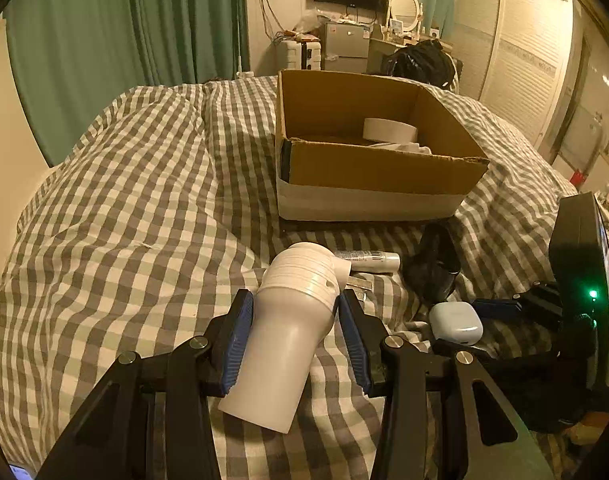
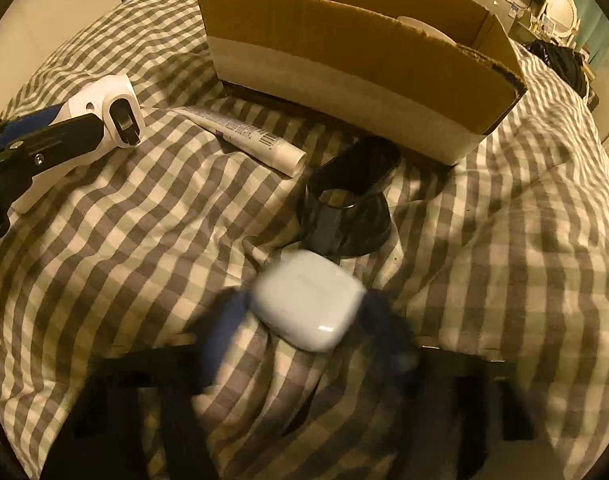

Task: Organize objects
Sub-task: 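Grasp the white earbud case with the right tool, then drop the hair-dryer tube into the box with the left tool while the right tool drops the earbud case in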

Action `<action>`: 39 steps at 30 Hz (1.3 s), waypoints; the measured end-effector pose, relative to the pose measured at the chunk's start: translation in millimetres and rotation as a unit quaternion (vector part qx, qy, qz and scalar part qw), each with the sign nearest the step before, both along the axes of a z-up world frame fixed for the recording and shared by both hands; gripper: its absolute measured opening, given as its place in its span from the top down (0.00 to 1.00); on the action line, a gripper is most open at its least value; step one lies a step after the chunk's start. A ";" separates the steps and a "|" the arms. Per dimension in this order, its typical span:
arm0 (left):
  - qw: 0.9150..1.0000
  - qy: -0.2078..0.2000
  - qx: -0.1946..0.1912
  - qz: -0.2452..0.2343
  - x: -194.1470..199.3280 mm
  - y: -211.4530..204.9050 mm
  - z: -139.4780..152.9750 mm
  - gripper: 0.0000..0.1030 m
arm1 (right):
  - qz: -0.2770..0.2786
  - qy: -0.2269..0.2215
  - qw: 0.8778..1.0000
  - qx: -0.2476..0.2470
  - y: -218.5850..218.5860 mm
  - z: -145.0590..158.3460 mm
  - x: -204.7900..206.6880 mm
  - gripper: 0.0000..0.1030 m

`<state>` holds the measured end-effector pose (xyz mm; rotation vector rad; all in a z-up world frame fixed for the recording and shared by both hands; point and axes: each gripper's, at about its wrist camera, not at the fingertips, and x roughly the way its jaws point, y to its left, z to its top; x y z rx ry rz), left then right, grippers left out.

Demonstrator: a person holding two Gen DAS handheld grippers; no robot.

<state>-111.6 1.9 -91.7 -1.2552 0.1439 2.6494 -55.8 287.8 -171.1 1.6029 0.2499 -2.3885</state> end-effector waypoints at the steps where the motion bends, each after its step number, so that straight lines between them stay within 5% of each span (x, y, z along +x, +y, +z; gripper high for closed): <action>1: 1.000 0.000 0.002 0.000 0.2 -0.7 0.3 0.57 | -0.001 0.002 1.000 0.000 0.8 0.5 1.3 0.45; 7: 1.000 0.009 0.006 0.004 4.0 -4.8 10.2 0.57 | 0.009 0.035 0.999 -0.004 1.0 16.7 17.3 0.46; 13: 0.998 0.052 0.020 0.013 -6.7 -4.0 46.6 0.57 | 0.004 0.102 0.994 -0.027 9.5 71.3 22.0 0.47; 23: 0.993 0.115 0.038 0.011 -69.3 17.0 103.6 0.57 | -0.013 0.209 0.977 -0.046 18.9 165.0 -50.4 0.48; 39: 0.997 0.065 0.009 -0.037 -181.5 70.7 32.1 0.56 | -0.043 0.153 0.986 -0.040 55.3 114.2 -165.6 0.48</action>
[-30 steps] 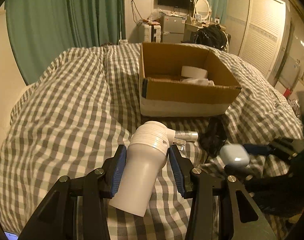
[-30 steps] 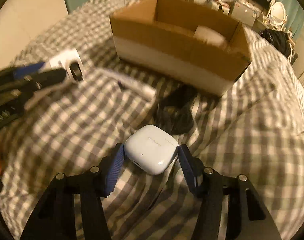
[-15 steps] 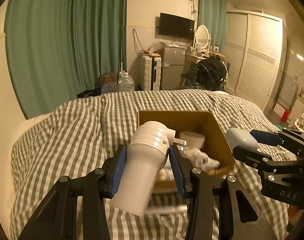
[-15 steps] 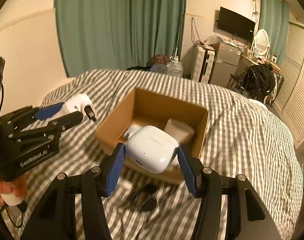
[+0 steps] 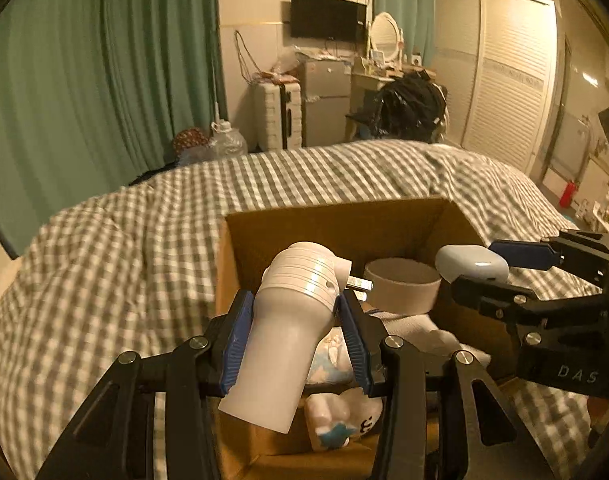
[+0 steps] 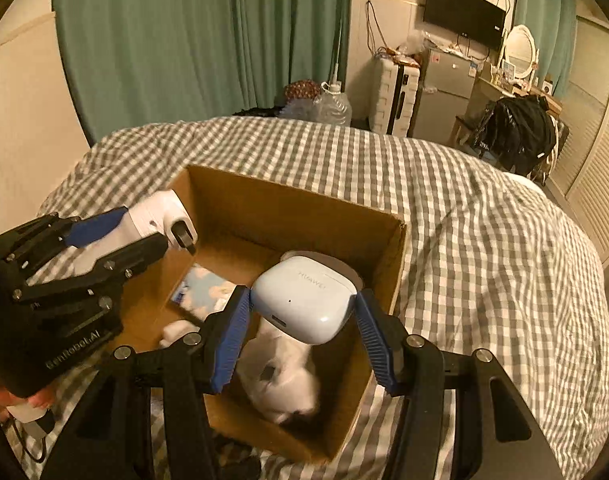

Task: Organize objects
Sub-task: 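Drop the hair-dryer tube into the box with the left tool while the right tool drops the earbud case in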

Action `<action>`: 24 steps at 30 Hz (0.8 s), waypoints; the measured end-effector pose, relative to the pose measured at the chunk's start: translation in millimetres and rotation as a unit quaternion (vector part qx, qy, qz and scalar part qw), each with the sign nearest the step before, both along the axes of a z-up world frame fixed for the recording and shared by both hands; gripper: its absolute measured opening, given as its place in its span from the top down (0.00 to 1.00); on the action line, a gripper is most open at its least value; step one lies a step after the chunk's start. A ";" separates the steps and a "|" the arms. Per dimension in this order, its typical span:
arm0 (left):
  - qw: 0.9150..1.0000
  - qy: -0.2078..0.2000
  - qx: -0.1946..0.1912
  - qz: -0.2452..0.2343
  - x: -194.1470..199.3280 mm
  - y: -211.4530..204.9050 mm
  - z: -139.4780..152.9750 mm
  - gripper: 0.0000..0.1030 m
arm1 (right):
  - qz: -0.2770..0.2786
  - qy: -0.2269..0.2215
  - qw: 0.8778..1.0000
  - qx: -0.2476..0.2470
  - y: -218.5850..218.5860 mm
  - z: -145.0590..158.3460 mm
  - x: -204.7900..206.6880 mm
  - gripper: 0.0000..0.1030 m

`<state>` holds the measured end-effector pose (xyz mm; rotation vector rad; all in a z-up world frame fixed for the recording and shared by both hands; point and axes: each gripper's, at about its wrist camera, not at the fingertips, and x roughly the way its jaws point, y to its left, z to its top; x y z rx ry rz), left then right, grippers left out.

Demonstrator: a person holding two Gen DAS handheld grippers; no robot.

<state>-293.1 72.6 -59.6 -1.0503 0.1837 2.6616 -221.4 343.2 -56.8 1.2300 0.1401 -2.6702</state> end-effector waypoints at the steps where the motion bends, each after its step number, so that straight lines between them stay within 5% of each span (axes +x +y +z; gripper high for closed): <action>1: 1.000 -0.005 0.002 0.001 -3.3 0.8 -4.2 0.56 | 0.000 -0.003 1.000 -0.003 1.4 -5.0 -0.5 0.48; 9: 1.000 -0.014 0.005 -0.004 -6.6 1.4 -11.7 0.55 | -0.002 0.000 0.999 -0.038 12.2 -10.5 -6.7 0.48; 12: 1.000 -0.011 0.007 -0.008 3.8 -2.0 -3.9 0.53 | -0.003 0.019 0.999 -0.043 14.3 1.2 -3.6 0.37; 19: 1.000 0.024 0.012 0.011 36.1 -11.1 37.1 0.32 | -0.023 0.064 0.996 -0.056 18.3 44.7 29.6 0.25; 24: 0.997 0.048 0.038 0.043 60.7 -33.2 69.4 0.19 | -0.041 0.138 0.989 -0.046 20.7 90.8 70.5 0.11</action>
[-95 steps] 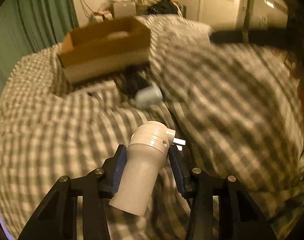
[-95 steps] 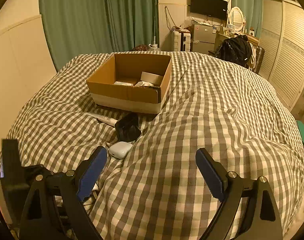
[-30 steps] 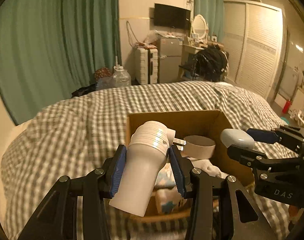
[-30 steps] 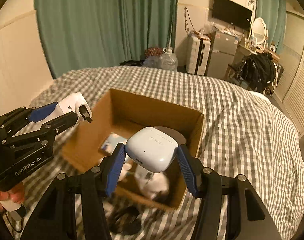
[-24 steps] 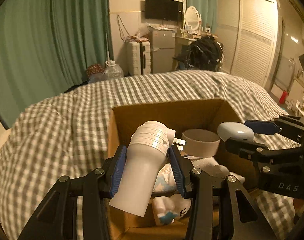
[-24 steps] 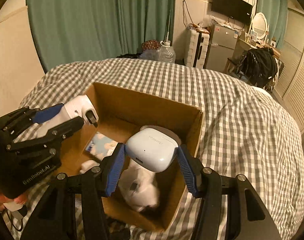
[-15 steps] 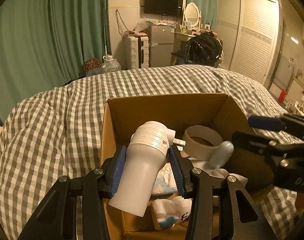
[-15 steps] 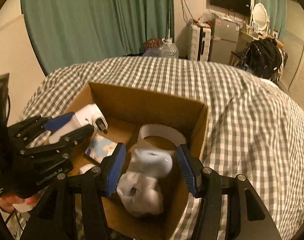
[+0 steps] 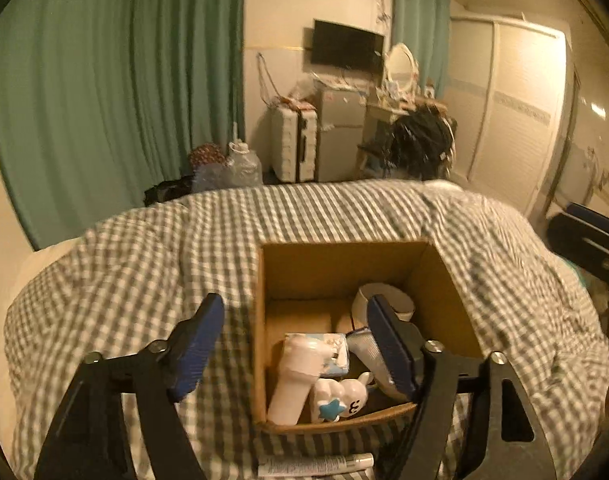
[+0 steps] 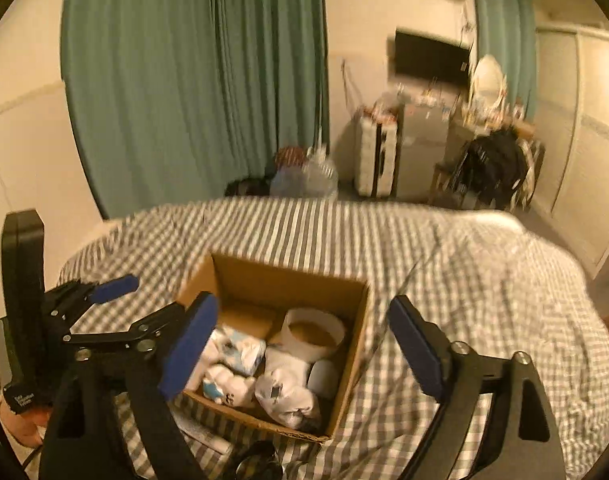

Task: Organize objects
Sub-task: 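Drop the hair-dryer tube into the box with the left tool while the right tool drops the earbud case in, then lower both tools toward the toothpaste tube and black cup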

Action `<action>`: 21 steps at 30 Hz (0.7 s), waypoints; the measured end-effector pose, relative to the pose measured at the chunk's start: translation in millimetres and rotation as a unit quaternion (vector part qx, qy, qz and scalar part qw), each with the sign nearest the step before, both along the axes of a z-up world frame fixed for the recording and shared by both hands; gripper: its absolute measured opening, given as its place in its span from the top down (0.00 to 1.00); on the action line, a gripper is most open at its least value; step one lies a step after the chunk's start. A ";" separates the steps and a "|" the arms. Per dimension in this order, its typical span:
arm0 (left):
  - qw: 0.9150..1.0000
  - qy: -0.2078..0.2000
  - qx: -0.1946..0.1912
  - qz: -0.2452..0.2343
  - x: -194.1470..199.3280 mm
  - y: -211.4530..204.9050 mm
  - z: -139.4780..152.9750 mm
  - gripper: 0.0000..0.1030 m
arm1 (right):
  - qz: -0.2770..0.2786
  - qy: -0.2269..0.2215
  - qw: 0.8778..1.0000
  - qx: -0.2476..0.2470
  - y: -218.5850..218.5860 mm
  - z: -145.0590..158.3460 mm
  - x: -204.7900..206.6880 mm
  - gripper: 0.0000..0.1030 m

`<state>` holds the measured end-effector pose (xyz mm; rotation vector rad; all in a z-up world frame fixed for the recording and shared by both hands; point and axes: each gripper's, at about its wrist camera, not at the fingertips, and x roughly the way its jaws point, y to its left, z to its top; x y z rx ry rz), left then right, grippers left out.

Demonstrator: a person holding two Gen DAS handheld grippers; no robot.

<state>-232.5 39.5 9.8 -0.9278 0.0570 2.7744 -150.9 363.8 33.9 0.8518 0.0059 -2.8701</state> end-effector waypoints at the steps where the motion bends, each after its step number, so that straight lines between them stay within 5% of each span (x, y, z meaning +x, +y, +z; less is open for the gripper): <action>1: 1.000 0.005 0.003 0.006 4.9 -4.5 4.7 0.15 | -0.004 0.013 1.000 0.001 0.4 6.7 6.4 0.07; 5: 0.999 0.023 0.007 0.027 27.4 -21.5 17.2 0.07 | -0.011 0.046 0.999 0.013 -4.0 24.3 34.9 0.05; 10: 0.999 0.011 -0.022 0.037 46.0 -33.8 10.8 0.07 | -0.005 0.025 1.000 0.012 -12.9 15.1 52.4 0.05; 21: 0.996 -0.033 -0.049 0.060 62.4 -30.3 -58.0 0.04 | -0.005 -0.058 0.998 0.035 -27.8 -72.5 54.6 0.05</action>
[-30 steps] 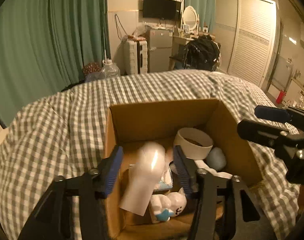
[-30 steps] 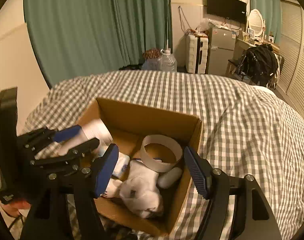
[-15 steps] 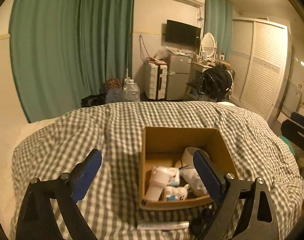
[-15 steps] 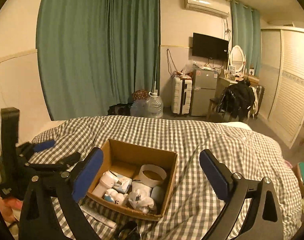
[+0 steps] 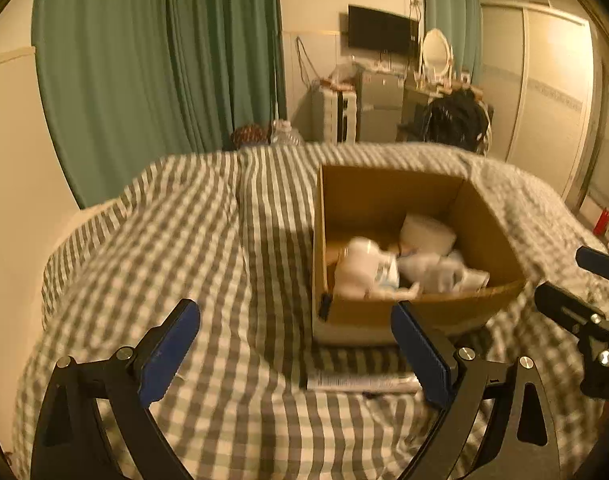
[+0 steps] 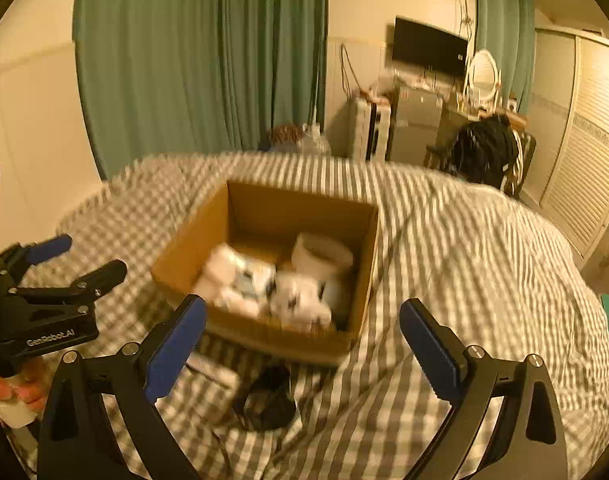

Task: Organize objects
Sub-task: 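Lower both tools toward the toothpaste tube and black cup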

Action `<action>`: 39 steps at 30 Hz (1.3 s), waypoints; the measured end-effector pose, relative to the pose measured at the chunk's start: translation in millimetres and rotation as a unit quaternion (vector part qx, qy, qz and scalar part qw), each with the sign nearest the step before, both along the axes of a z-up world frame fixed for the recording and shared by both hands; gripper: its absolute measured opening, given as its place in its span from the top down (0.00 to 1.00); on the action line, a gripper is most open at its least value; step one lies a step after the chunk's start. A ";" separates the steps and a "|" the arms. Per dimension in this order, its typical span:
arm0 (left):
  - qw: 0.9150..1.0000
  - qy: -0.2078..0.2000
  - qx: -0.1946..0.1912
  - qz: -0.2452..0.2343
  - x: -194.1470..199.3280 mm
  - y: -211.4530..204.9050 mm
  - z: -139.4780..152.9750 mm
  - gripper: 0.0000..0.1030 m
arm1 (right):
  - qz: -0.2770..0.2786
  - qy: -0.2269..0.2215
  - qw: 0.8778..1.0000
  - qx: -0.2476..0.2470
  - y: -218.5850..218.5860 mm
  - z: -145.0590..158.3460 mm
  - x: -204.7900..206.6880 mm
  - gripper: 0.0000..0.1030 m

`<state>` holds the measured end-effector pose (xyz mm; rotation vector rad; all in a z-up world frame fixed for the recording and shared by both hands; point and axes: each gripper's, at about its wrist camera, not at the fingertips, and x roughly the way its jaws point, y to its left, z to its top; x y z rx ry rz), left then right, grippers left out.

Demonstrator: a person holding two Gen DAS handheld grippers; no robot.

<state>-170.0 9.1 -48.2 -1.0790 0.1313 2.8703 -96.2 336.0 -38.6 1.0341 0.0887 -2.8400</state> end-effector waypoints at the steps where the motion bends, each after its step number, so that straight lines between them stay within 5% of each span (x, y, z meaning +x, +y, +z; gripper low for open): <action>1: 1.000 -0.008 0.000 0.000 -0.9 1.4 -6.8 0.04 | 0.001 -0.012 1.000 0.000 -1.1 -10.4 -2.0 0.05; 12: 0.997 -0.066 -0.046 -0.009 -10.3 16.6 -55.0 0.04 | 0.012 -0.095 0.995 0.034 -13.4 -80.2 -12.9 0.05; 23: 0.997 -0.082 0.003 0.017 -16.0 -5.5 -57.2 0.04 | 0.043 -0.151 0.987 0.046 -31.0 -115.9 -18.0 0.07; 27: 0.996 -0.089 0.012 0.020 -17.3 -8.3 -59.2 0.04 | 0.050 -0.176 0.981 0.067 -38.2 -132.4 -22.0 0.23; 30: 0.995 -0.094 0.017 0.022 -18.8 -8.7 -60.2 0.04 | 0.053 -0.194 0.978 0.061 -37.2 -140.6 -25.3 0.46; 39: 0.994 -0.108 0.014 0.018 -16.3 -5.1 -66.7 0.04 | 0.046 -0.161 0.986 0.027 -24.9 -119.1 -11.7 0.53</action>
